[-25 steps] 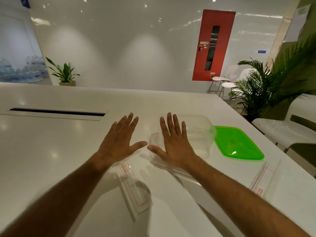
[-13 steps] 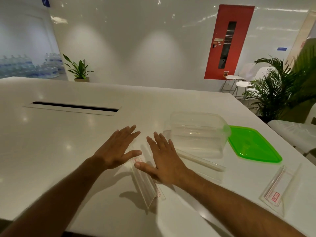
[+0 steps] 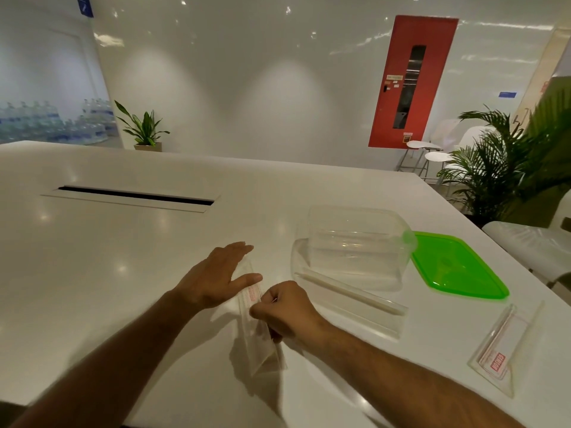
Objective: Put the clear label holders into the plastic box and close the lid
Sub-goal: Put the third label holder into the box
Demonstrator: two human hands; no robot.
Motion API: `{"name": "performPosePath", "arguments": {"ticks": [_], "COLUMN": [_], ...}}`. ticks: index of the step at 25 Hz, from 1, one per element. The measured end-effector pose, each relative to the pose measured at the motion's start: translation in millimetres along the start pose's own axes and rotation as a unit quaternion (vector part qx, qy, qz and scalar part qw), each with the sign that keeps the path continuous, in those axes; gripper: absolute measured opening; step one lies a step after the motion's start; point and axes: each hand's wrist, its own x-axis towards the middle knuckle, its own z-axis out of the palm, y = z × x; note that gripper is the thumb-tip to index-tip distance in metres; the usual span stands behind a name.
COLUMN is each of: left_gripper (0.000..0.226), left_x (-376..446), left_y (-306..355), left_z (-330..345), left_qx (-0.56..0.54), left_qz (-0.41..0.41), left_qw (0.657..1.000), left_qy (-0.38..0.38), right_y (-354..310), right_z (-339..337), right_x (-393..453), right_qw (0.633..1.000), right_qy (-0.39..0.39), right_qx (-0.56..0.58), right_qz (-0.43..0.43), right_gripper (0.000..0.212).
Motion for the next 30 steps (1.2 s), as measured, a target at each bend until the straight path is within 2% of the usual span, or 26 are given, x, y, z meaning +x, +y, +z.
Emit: {"name": "performPosePath", "arguments": {"ticks": [2, 5, 9, 14, 18, 20, 23, 26, 30], "left_gripper": [0.083, 0.089, 0.101, 0.095, 0.098, 0.097, 0.092, 0.096, 0.103], "left_x": [5.8, 12.9, 20.9, 35.6, 43.4, 47.8, 49.1, 47.9, 44.8], "left_y": [8.9, 17.9, 23.4, 27.1, 34.7, 41.0, 53.9, 67.4, 79.0], "left_z": [2.9, 7.0, 8.8, -3.3, -22.6, -31.4, -44.4, -50.7, -55.3], "left_qx": [-0.043, -0.179, -0.273, -0.279, -0.26, -0.245, -0.272, -0.306, -0.371], "left_qz": [-0.066, -0.144, -0.166, -0.081, -0.028, 0.01, 0.074, 0.132, 0.184], "left_qw": [0.997, 0.972, 0.947, 0.957, 0.965, 0.968, 0.957, 0.941, 0.909], "left_qy": [-0.012, -0.047, -0.042, -0.02, 0.022, 0.05, 0.065, 0.059, 0.039], "right_y": [0.2, -2.2, -5.4, -11.6, -8.5, -5.3, -1.6, 4.4, 8.2], "right_z": [4.1, 6.5, 8.1, -1.6, -15.9, -23.3, -27.0, -23.5, -24.1], "right_x": [-0.3, -1.6, -3.3, -4.8, 0.1, 3.6, 6.4, 11.2, 15.9], "right_qw": [0.997, 0.992, 0.984, 0.97, 0.976, 0.975, 0.969, 0.968, 0.97], "right_qy": [0.004, -0.003, -0.027, -0.047, 0.115, 0.096, 0.003, -0.044, 0.05], "right_qx": [0.077, 0.124, 0.177, 0.237, 0.183, 0.199, 0.243, 0.244, 0.215], "right_qz": [0.015, 0.028, 0.021, 0.015, 0.01, 0.011, 0.032, -0.02, -0.106], "right_gripper": [0.028, 0.016, 0.016, 0.038, 0.053, 0.071, 0.097, 0.092, 0.07]}}
